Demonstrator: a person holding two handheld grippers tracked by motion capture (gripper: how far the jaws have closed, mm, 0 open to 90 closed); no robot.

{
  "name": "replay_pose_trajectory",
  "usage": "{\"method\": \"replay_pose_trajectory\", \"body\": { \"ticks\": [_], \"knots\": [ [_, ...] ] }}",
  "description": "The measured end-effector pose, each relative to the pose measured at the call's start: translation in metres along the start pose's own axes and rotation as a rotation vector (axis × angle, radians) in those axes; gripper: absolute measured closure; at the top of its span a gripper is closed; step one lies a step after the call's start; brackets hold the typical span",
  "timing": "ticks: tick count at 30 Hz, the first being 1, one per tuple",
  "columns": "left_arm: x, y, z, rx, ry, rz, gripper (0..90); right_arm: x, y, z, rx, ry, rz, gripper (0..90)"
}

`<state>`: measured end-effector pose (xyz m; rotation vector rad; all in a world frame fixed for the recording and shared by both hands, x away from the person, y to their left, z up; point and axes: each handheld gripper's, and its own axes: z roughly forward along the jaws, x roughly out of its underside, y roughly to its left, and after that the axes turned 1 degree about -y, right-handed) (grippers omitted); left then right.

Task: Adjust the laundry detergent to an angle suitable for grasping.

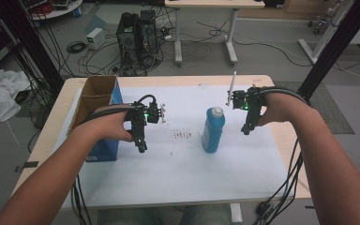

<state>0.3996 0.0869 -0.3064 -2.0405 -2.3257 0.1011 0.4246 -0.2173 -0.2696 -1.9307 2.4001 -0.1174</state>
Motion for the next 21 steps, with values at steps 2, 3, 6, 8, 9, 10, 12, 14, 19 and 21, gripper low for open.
{"method": "replay_pose_trajectory", "body": {
  "ticks": [2, 3, 6, 8, 9, 10, 12, 14, 19, 21],
  "knots": [
    [-0.0001, 0.0002, -0.0005, -0.012, -0.003, 0.004, 1.6, -0.0006, 0.0013, -0.0008, 0.0, 0.0, 0.018, 12.0],
    [0.0, -0.0006, -0.0006, 0.004, -0.006, -0.001, 1.6, -0.0009, 0.0016, -0.0012, 0.0, -0.006, 0.016, 12.0],
    [0.0001, -0.0007, 0.0001, -0.002, -0.011, 0.006, 1.7, -0.0008, 0.0013, -0.0012, -0.006, -0.009, 0.018, 12.0],
    [-0.0006, -0.0001, -0.0007, -0.003, -0.003, 0.004, 1.7, -0.0003, -0.0001, -0.0006, -0.006, -0.008, 0.015, 12.0],
    [-0.0004, 0.0, -0.0007, -0.008, -0.004, 0.002, 1.7, -0.0001, 0.0, -0.0002, -0.007, -0.007, 0.022, 12.0],
    [-0.0001, 0.0001, -0.0007, -0.008, -0.004, 0.002, 1.6, 0.0002, 0.0006, 0.0005, -0.003, -0.008, 0.033, 12.0],
    [0.0002, -0.0007, -0.0015, -0.008, 0.002, 0.011, 1.7, 0.0, 0.0009, -0.0001, 0.001, -0.007, 0.027, 12.0],
    [0.0005, -0.0013, -0.0019, 0.002, 0.003, 0.008, 1.7, -0.0006, 0.0022, -0.0006, -0.003, -0.01, 0.036, 12.0],
    [0.0012, -0.0038, -0.0039, -0.01, 0.0, 0.009, 1.6, -0.0007, 0.0029, -0.0029, 0.006, -0.017, 0.018, 12.0],
    [0.0006, -0.0046, -0.0048, -0.009, 0.013, 0.011, 1.6, -0.0011, 0.0053, -0.0026, 0.003, -0.024, 0.033, 12.0]
  ]
}}
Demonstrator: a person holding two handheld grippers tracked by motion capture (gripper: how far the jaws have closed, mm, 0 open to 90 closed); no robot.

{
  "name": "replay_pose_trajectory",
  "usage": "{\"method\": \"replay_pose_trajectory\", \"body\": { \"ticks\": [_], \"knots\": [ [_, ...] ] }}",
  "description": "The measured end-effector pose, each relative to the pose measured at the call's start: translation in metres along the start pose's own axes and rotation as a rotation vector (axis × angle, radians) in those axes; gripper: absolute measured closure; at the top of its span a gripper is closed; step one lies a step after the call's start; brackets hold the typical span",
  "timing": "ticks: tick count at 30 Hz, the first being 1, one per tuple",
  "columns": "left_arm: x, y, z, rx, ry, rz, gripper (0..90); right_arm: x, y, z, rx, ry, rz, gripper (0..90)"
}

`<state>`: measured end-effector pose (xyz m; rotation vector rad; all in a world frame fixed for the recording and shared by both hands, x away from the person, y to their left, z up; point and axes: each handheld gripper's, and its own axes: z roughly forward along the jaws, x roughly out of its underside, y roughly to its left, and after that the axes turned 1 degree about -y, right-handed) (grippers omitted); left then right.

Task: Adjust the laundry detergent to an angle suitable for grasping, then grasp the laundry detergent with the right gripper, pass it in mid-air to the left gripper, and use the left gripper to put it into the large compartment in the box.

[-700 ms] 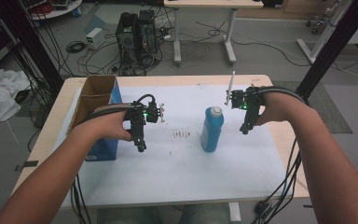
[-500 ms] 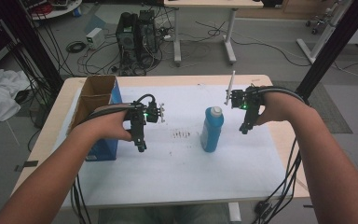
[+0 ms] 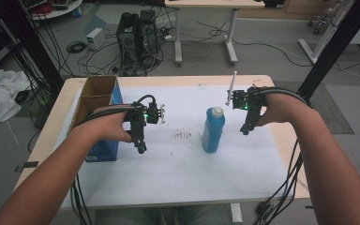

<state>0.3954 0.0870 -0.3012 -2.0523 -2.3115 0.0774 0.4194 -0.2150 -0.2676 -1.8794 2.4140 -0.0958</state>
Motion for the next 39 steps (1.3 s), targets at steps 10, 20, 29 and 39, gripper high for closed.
{"method": "replay_pose_trajectory", "body": {
  "ticks": [10, 20, 29, 39],
  "knots": [
    [0.001, -0.002, -0.003, -0.014, -0.023, -0.014, 1.7, 0.001, 0.001, -0.001, 0.006, 0.006, -0.012, 12.0],
    [-0.003, 0.001, -0.003, -0.013, -0.01, 0.002, 1.6, 0.005, -0.008, -0.003, 0.016, 0.005, -0.112, 12.0],
    [-0.005, 0.002, -0.002, -0.011, -0.009, 0.009, 1.6, 0.006, -0.01, 0.0, 0.015, 0.013, -0.116, 12.0],
    [0.002, 0.002, -0.002, -0.01, -0.018, 0.0, 1.7, 0.002, -0.001, 0.002, 0.001, 0.012, -0.02, 12.0]
  ]
}}
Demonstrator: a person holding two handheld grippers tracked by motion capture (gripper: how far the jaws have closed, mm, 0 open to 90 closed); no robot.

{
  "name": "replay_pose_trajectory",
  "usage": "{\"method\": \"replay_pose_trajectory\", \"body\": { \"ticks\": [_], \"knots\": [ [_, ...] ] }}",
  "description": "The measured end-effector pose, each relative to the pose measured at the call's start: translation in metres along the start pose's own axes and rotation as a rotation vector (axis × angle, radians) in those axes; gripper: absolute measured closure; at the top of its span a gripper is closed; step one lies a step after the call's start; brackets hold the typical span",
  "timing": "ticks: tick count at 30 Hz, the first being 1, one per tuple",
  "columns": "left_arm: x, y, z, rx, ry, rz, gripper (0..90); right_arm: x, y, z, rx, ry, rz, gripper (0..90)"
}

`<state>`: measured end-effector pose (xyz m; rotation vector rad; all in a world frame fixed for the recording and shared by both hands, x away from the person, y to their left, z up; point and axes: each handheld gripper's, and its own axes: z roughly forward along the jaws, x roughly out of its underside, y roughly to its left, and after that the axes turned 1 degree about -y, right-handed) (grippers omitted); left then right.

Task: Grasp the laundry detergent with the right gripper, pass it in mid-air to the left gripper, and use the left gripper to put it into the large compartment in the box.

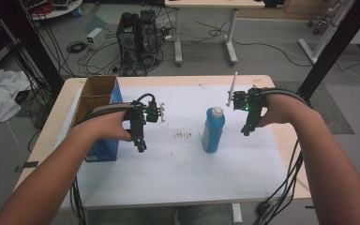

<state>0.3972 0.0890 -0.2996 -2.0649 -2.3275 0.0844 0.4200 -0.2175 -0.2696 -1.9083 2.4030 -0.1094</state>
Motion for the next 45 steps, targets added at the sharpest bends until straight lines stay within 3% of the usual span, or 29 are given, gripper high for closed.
{"method": "replay_pose_trajectory", "body": {
  "ticks": [9, 10, 11, 12, 13, 17, 19, 22, 23, 24, 25, 27, 28, 29, 30, 31, 35, 36, 37, 40, 42, 44, 45],
  "knots": [
    [0.001, -0.001, -0.001, 0.007, 0.003, -0.006, 1.7, 0.0, 0.003, -0.002, -0.001, -0.001, 0.04, 12.0],
    [0.001, -0.001, -0.001, 0.005, 0.002, -0.004, 1.7, 0.001, 0.002, -0.002, -0.002, -0.017, 0.027, 12.0],
    [0.001, -0.001, -0.002, 0.003, 0.006, -0.004, 1.6, 0.001, 0.003, -0.002, -0.005, -0.028, 0.048, 12.0],
    [0.001, -0.001, -0.001, 0.001, -0.002, -0.008, 1.7, 0.004, -0.002, -0.003, 0.01, -0.016, -0.022, 12.0],
    [0.001, -0.001, -0.001, 0.002, 0.006, -0.004, 1.7, 0.006, -0.004, -0.005, 0.014, -0.027, -0.032, 12.0],
    [0.0, -0.002, -0.002, -0.007, 0.008, -0.002, 1.7, 0.009, -0.002, -0.01, 0.011, -0.053, -0.025, 12.0],
    [0.001, -0.003, -0.001, 0.009, -0.001, -0.015, 1.7, 0.009, -0.002, -0.011, 0.013, -0.061, -0.03, 12.0],
    [0.0, -0.003, -0.002, -0.005, 0.003, -0.009, 1.6, 0.014, 0.0, -0.018, -0.011, -0.16, -0.038, 12.0],
    [0.0, -0.003, -0.003, -0.005, -0.001, -0.005, 1.7, 0.014, 0.006, -0.02, -0.034, -0.204, 0.049, 12.0],
    [0.0, -0.003, -0.003, -0.005, -0.001, -0.005, 1.7, 0.014, 0.006, -0.02, -0.034, -0.204, 0.049, 12.0],
    [0.0, -0.003, -0.003, 0.003, 0.003, -0.002, 1.7, 0.016, 0.004, -0.022, -0.036, -0.232, 0.027, 12.0],
    [0.0, -0.004, -0.003, -0.009, 0.003, 0.0, 1.7, 0.021, 0.005, -0.026, -0.056, -0.325, 0.04, 12.0],
    [0.001, -0.004, -0.003, -0.007, 0.002, 0.0, 1.7, 0.021, 0.005, -0.026, -0.056, -0.325, 0.04, 12.0],
    [0.001, -0.004, -0.003, -0.003, 0.0, -0.004, 1.7, 0.025, 0.006, -0.029, -0.069, -0.394, 0.052, 12.0],
    [0.001, -0.004, -0.004, -0.003, 0.001, -0.003, 1.7, 0.025, 0.006, -0.029, -0.069, -0.394, 0.052, 12.0],
    [0.001, -0.004, -0.004, -0.002, -0.002, -0.003, 1.7, 0.027, 0.005, -0.03, -0.072, -0.428, 0.054, 12.0],
    [0.002, -0.004, -0.005, -0.008, 0.01, -0.003, 1.6, 0.034, 0.007, -0.033, -0.079, -0.567, 0.09, 11.9],
    [0.002, -0.003, -0.004, -0.008, -0.004, -0.008, 1.6, 0.035, 0.008, -0.035, -0.091, -0.629, 0.117, 11.9],
    [0.003, -0.003, -0.005, -0.006, -0.006, -0.008, 1.6, 0.035, 0.008, -0.035, -0.091, -0.629, 0.117, 11.9],
    [0.003, -0.003, -0.006, -0.014, -0.009, -0.006, 1.6, 0.036, 0.005, -0.037, -0.097, -0.749, 0.136, 11.9],
    [0.004, -0.004, -0.007, -0.017, -0.013, -0.007, 1.6, 0.037, 0.0, -0.038, -0.082, -0.851, 0.154, 11.9],
    [0.004, -0.005, -0.007, -0.019, -0.016, -0.007, 1.6, 0.038, -0.002, -0.038, -0.068, -0.878, 0.171, 11.9],
    [0.004, -0.005, -0.006, -0.014, -0.021, -0.011, 1.6, 0.04, -0.006, -0.037, -0.023, -0.902, 0.215, 11.9]
  ]
}}
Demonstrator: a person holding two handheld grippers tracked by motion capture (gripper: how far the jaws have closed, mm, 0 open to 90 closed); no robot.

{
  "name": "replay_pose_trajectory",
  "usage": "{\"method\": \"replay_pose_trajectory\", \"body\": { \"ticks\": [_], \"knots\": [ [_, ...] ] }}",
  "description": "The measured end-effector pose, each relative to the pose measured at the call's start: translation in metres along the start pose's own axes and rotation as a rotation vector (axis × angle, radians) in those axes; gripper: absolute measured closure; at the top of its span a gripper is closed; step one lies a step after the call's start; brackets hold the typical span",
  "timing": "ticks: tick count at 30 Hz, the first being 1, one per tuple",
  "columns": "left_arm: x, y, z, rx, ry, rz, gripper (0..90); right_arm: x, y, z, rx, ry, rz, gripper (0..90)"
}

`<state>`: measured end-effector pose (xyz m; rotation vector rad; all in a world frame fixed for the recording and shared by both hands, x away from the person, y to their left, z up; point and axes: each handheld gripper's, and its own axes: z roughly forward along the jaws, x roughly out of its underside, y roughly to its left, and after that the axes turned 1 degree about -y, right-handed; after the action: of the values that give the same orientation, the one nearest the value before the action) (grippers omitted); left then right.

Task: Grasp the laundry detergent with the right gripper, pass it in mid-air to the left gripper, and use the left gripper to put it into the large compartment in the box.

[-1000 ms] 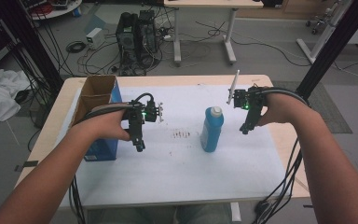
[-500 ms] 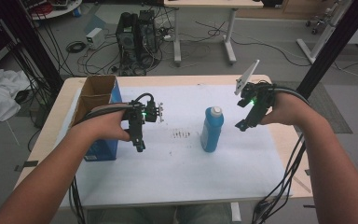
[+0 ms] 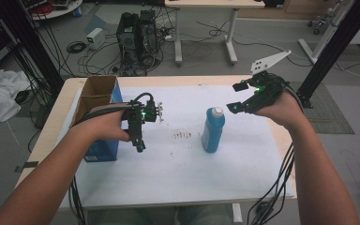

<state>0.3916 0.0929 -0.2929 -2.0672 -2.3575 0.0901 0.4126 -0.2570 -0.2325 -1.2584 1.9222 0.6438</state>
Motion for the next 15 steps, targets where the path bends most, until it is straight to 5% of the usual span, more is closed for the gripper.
{"method": "replay_pose_trajectory", "body": {
  "ticks": [3, 10, 15],
  "knots": [
    [0.001, 0.0, 0.0, -0.001, 0.006, 0.006, 1.6, 0.005, -0.003, -0.003, 0.072, -0.041, 0.035, 11.9],
    [0.0, 0.002, 0.0, 0.002, -0.008, 0.017, 1.7, 0.029, 0.001, -0.01, 0.117, -0.095, 0.096, 11.9],
    [-0.001, 0.001, 0.003, 0.002, -0.011, 0.03, 1.6, 0.063, 0.017, -0.017, 0.137, -0.125, 0.14, 11.9]
  ]
}}
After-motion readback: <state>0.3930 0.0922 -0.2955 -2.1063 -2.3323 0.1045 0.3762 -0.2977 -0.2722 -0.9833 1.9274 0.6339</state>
